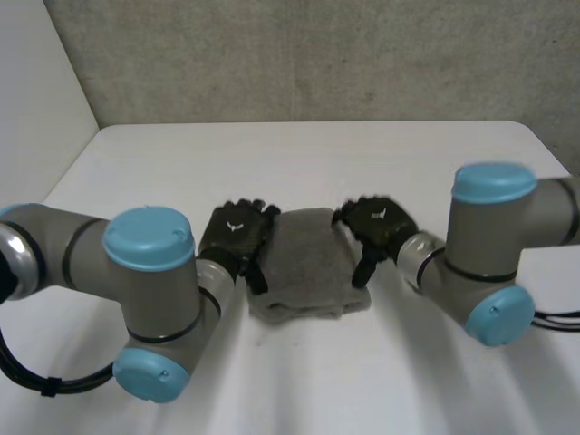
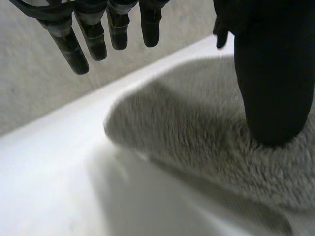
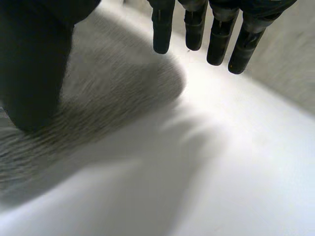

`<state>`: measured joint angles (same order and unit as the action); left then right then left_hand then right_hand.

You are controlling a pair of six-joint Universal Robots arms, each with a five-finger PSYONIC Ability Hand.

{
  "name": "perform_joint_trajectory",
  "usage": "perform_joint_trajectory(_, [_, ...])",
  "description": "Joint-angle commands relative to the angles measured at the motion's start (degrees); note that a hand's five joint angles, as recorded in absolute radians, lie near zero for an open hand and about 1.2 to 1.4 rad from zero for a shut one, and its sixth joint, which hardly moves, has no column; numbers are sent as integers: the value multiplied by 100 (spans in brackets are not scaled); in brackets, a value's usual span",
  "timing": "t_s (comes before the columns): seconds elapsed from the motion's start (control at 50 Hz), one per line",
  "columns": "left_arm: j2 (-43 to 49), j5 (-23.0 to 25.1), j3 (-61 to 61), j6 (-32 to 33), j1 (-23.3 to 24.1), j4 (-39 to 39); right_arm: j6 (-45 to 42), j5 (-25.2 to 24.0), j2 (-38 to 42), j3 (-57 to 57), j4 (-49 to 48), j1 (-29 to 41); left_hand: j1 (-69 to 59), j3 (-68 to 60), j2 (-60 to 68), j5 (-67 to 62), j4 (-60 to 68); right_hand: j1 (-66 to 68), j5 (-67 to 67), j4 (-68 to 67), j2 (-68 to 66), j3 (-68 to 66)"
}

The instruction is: Fold the towel.

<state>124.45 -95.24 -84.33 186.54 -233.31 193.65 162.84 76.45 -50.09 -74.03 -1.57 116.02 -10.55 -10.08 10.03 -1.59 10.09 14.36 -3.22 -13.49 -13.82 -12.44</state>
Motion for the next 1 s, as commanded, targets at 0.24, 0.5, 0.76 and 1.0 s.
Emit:
perform_joint_trajectory(0.24, [-2891, -29, 558, 40, -1041, -1172, 705, 652, -3068, 134, 307, -1081, -118, -165, 170, -14, 163, -436, 322, 349, 382, 244])
perform_joint_trajectory(0.5, [-3278, 462, 751, 5, -1226, -2060, 766, 661, -3182, 301, 878, -1081, 33, -14, 19, 137, 12, -436, 322, 349, 382, 244])
perform_joint_trajectory(0.76, [-3243, 841, 619, -997, -1252, -1998, 784, 546, -3165, -173, 852, -914, 50, 3, 2, 154, -5, -436, 322, 349, 382, 244])
perform_joint_trajectory(1.0, [-3304, 893, 461, -980, -1226, -1945, 749, 538, -3217, -270, 843, -826, 50, 3, 2, 154, -5, -436, 322, 349, 382, 244])
